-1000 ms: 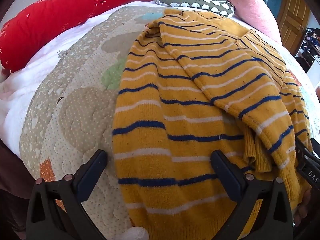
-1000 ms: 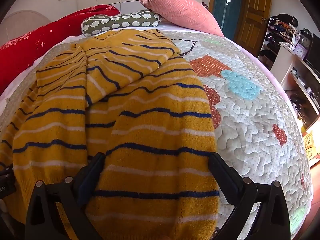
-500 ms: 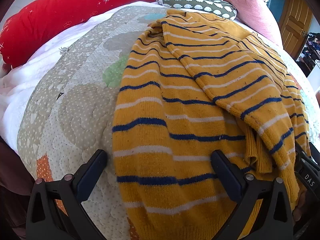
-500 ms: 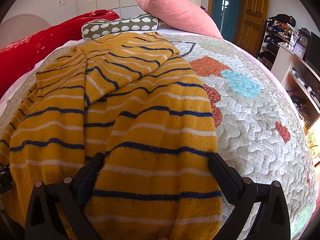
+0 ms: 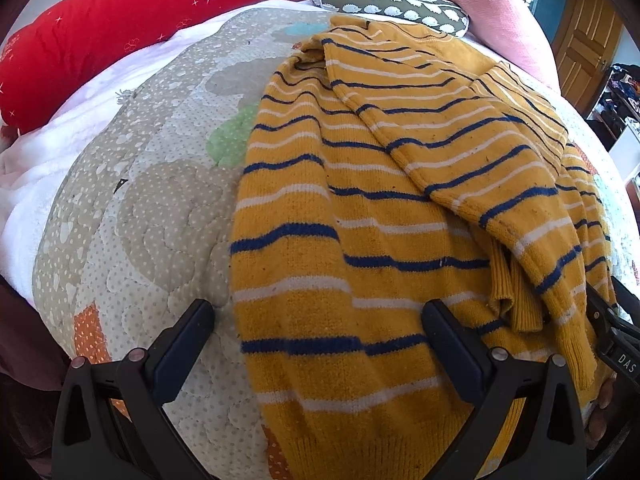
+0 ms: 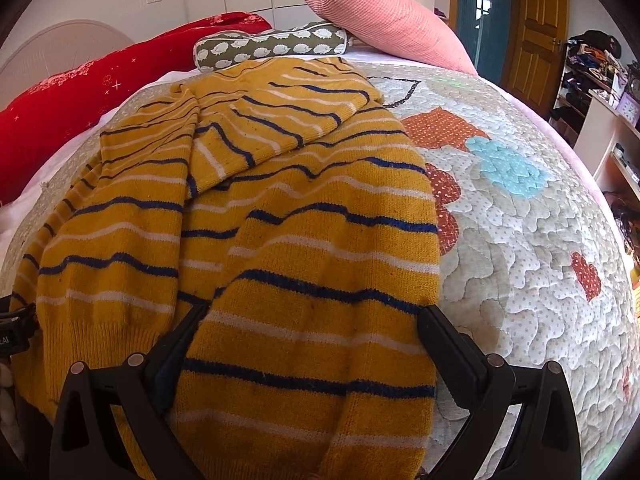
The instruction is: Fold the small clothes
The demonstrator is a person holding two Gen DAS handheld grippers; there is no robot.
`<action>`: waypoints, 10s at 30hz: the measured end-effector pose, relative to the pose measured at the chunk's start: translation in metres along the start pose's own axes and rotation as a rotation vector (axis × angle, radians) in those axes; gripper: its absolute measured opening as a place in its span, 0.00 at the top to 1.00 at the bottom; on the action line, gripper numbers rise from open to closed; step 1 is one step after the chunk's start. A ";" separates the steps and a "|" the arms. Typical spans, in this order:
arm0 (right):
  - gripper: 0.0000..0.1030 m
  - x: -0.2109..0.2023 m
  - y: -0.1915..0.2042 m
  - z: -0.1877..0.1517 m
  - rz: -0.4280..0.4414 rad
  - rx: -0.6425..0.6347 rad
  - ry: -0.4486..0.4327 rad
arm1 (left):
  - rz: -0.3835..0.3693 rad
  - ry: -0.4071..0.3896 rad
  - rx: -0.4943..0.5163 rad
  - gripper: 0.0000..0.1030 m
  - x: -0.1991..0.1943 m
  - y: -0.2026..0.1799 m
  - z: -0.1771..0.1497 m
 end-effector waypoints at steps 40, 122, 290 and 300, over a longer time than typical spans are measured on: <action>0.18 -0.057 -0.078 -0.015 0.012 0.290 -0.089 | -0.292 0.141 0.505 0.40 0.002 -0.169 -0.002; 0.67 -0.048 -0.088 -0.023 0.220 0.287 0.098 | -0.384 0.023 -0.180 0.58 -0.058 0.038 -0.012; 0.53 -0.013 -0.079 -0.024 0.330 0.338 0.200 | -0.361 0.045 -0.062 0.37 -0.053 0.026 -0.032; 0.93 -0.018 -0.042 -0.027 0.337 0.273 0.190 | -0.341 0.077 0.021 0.91 -0.058 0.010 -0.031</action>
Point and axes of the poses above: each gripper's, at about its wrist camera, not at the fingertips, and x roughly the way its jaws point, y to its left, z to its top, the point moved 4 cm from there along x, roughly the way its jaws point, and after that the axes turned 13 degrees about -z, right-handed, at the moved point
